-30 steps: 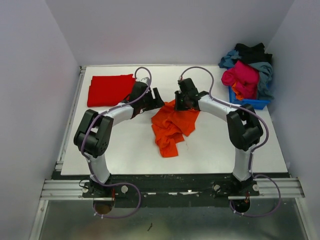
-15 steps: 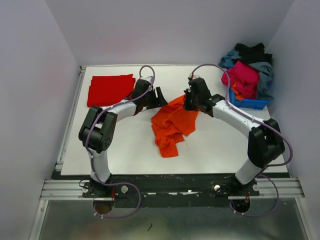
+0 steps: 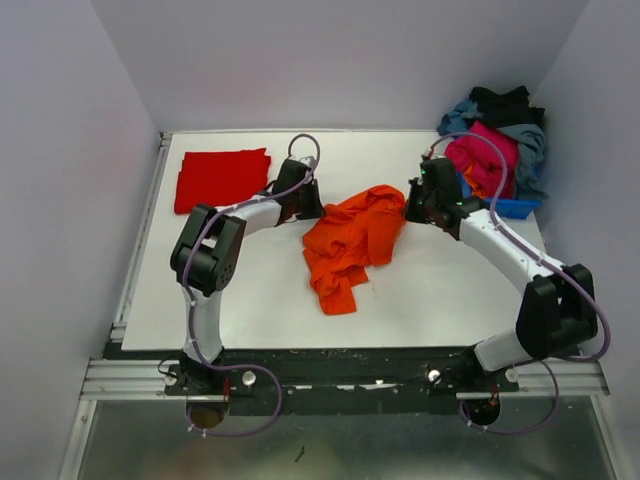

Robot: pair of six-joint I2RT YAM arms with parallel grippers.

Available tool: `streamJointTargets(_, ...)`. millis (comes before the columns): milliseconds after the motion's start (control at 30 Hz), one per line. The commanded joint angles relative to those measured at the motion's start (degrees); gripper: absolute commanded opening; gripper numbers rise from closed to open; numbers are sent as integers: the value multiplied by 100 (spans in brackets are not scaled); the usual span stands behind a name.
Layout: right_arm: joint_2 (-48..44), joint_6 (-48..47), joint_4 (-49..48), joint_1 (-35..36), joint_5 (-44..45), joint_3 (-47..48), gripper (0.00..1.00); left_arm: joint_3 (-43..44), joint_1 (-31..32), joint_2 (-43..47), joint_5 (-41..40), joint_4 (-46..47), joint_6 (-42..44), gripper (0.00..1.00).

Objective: Fold and stack the t-shirts
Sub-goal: Flatten out the tshirt

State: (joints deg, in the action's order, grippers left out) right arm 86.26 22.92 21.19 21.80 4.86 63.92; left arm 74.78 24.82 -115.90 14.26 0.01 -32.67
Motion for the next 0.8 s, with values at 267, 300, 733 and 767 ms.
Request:
streamJointTargets(267, -373, 319, 333, -1485, -116, 541, 1, -693, -267, 2104, -942, -272, 76, 0)
streamJointTargets(300, -303, 310, 394, -1555, -178, 804, 1, -763, -267, 2298, -1047, -369, 67, 0)
streamJointTargets(733, 224, 46, 1738, -1881, -872, 4319, 1, 1148, -293, 3812, -2243, -3135, 699, 0)
streamJointTargets(767, 260, 20, 1835, -1908, -986, 4557, 1, 1535, -293, 3785, -2296, -3487, 778, 0)
